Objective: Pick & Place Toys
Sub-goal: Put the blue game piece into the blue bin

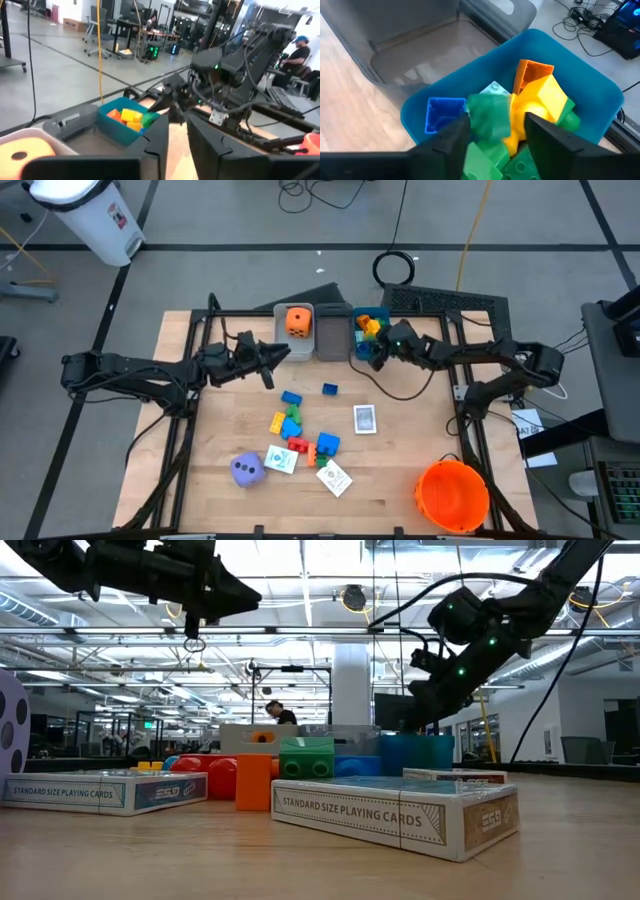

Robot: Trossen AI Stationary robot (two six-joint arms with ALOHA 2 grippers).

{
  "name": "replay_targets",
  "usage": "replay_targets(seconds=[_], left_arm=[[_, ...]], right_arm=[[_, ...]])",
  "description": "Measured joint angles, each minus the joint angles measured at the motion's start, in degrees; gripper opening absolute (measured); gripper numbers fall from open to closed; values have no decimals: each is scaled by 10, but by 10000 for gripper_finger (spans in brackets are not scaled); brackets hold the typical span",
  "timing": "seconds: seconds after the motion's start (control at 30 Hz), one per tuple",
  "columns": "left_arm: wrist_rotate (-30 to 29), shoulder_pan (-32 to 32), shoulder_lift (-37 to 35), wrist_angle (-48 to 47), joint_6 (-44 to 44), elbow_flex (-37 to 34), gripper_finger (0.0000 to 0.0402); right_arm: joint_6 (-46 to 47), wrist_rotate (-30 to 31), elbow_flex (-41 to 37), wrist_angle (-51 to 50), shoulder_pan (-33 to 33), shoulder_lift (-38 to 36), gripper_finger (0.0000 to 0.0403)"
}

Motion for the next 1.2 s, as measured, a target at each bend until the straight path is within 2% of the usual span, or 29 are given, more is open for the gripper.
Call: replay_targets(seconds=[0.13,0.27,0.37,0.47,0.57,0.73,0.87,1.13,1.2], left_arm=[[0,-5,0,-10,-1,0,130],[6,-5,0,-23,2,0,175],[51,-5,0,-35,7,0,203],[123,-5,0,-63,34,0,220],[172,-6,0,-134,86,0,228],[183,-8,1,-310,213,0,230],[175,-8,23,-383,258,0,230],[162,-7,111,-330,310,0,230],[142,-6,139,-319,320,0,230]], right_arm=[[27,-1,0,-15,26,-7,234],[26,0,1,-17,62,-18,274],[25,1,0,-9,87,-37,290],[25,0,0,-2,118,-64,294],[24,-1,0,32,149,-90,291],[22,-1,0,74,196,-123,283],[-6,0,0,105,219,-132,279],[-17,0,0,114,223,-131,279],[-17,0,0,111,223,-131,279]])
